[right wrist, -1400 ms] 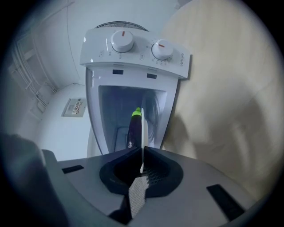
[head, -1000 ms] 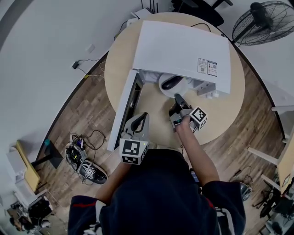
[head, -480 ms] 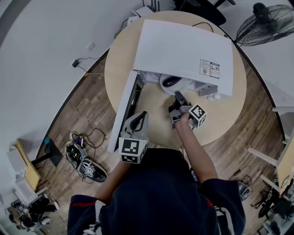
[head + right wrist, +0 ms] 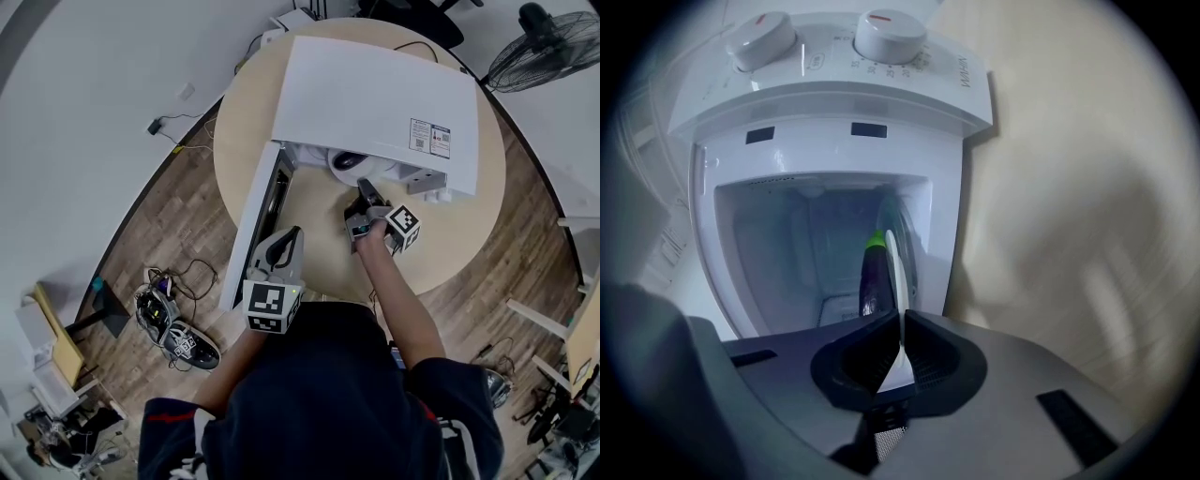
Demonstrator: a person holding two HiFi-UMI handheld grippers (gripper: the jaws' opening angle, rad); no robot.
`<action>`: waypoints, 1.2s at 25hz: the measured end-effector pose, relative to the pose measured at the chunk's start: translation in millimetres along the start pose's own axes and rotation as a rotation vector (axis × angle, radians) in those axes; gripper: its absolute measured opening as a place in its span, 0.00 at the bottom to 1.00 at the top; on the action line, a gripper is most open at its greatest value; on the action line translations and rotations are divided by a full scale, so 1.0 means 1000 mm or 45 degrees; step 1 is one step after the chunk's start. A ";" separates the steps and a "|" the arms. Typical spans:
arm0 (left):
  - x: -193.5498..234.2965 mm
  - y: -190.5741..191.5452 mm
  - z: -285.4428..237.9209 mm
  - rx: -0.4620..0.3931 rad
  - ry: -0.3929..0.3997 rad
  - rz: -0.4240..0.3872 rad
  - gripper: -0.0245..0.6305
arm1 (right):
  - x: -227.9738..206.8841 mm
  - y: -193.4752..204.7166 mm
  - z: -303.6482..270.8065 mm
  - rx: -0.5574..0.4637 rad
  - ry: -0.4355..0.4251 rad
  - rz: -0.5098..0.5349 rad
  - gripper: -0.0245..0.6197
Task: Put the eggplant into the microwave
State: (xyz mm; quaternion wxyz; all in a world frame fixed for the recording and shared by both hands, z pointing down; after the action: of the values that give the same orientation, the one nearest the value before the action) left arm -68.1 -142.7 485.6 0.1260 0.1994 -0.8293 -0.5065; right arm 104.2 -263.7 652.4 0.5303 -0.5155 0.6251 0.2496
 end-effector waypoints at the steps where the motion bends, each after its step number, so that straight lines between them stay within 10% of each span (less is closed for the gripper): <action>1: 0.000 0.000 0.001 0.001 -0.001 0.000 0.06 | -0.001 0.000 -0.001 -0.003 0.004 -0.002 0.07; 19: -0.002 0.003 -0.001 0.012 -0.002 0.016 0.06 | -0.003 -0.010 -0.025 -0.020 0.035 -0.048 0.07; 30: -0.005 0.005 0.000 0.007 0.014 0.014 0.06 | 0.008 0.001 -0.012 0.055 0.038 0.162 0.18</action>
State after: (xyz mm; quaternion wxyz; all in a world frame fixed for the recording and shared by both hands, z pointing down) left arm -64.3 -138.3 489.7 0.1329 0.1979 -0.8311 -0.5024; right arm 99.0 -277.1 648.8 0.5151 -0.4668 0.6696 0.2614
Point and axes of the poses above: the fingertips, and each gripper's own axes: z backward along the fingers, x to its left, y out of its underside, the point moved 2 cm from there along z, backward along the fingers, and after that the axes turned 8 degrees about -z, right-handed, at the moved point
